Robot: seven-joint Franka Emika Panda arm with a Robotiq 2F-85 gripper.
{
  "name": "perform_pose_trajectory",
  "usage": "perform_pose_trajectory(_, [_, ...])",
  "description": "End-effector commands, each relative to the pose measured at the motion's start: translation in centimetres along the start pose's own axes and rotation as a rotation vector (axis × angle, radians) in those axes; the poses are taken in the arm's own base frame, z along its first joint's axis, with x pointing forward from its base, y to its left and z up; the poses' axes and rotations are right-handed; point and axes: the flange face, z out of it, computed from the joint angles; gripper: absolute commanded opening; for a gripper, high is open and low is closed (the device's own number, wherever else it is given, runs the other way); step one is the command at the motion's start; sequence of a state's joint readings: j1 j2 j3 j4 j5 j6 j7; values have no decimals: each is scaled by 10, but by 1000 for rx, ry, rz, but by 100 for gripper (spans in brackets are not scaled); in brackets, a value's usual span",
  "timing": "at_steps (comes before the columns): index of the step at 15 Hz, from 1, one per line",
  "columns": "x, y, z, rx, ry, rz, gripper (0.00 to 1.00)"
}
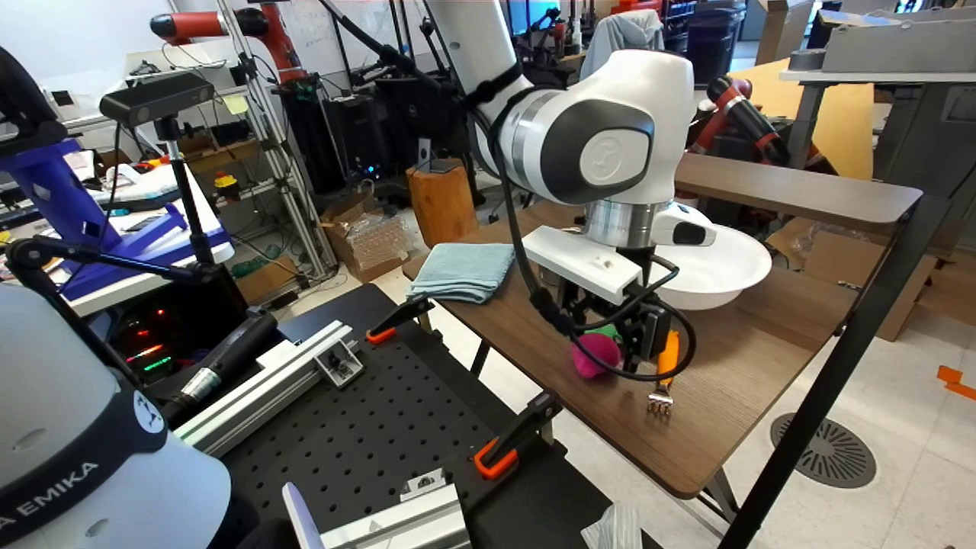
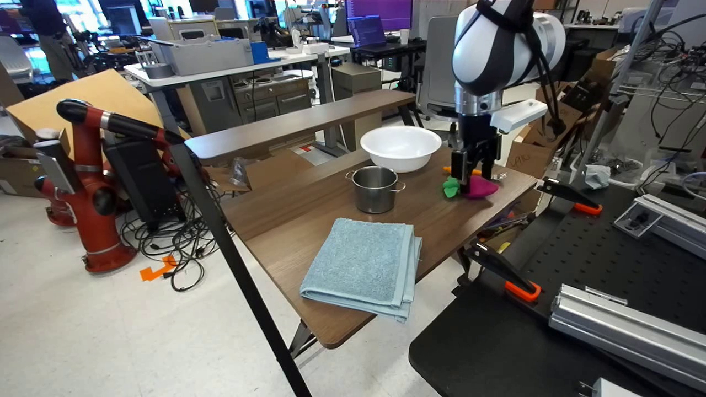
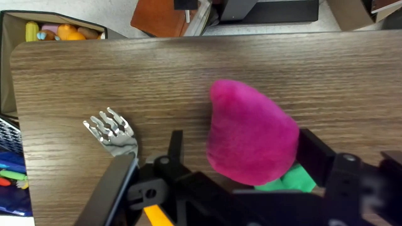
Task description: Move the plush toy from right to left
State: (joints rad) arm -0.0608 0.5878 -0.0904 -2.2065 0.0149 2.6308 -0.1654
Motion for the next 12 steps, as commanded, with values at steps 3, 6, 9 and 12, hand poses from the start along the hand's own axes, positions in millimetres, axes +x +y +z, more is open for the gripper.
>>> perform_pose_trajectory(3, [10, 1, 5, -26, 5, -20, 42])
perform_pose_trajectory(6, [8, 1, -1, -29, 12, -31, 21])
perform_pose_trajectory(9, [-1, -1, -9, -40, 28, -46, 2])
perform_pose_trajectory(12, [-16, -4, -25, -53, 31, -76, 3])
